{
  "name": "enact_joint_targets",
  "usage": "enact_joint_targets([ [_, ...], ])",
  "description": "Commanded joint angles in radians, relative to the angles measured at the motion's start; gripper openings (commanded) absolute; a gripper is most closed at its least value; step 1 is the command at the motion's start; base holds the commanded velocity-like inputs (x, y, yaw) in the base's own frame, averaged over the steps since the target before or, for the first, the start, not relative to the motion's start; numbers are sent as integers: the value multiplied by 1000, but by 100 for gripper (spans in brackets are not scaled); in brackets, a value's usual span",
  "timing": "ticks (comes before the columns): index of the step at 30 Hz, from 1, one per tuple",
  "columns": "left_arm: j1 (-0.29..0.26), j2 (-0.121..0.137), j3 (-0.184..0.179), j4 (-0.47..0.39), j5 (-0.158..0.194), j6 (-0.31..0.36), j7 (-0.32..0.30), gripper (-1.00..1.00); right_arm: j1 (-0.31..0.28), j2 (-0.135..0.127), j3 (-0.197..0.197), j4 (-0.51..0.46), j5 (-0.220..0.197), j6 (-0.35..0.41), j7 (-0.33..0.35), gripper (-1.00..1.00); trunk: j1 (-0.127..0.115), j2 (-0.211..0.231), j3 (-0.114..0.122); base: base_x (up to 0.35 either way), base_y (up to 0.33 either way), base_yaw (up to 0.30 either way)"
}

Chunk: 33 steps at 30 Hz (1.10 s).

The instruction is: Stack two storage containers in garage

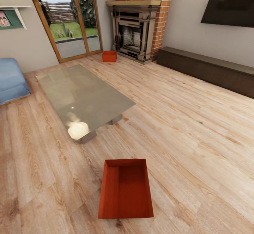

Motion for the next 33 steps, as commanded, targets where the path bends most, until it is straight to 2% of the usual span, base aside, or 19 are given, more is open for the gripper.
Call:
enact_joint_targets([
  [1,0,0,2,0,3,-2,0,100,-1,0,3,3,7,-5,1,100,0,0,-1,0,-103,0],
  [12,0,0,4,-1,3,-2,0,100,-1,2,3,3,5,-4,0,100,0,0,-1,0,-15,1],
  [20,0,0,4,-1,3,-2,0,100,-1,1,3,3,5,-5,0,100,0,0,-1,0,0,140],
  [33,0,0,5,-1,4,-2,0,100,-1,0,4,3,7,-3,-1,100,0,0,-6,0,0,11],
])
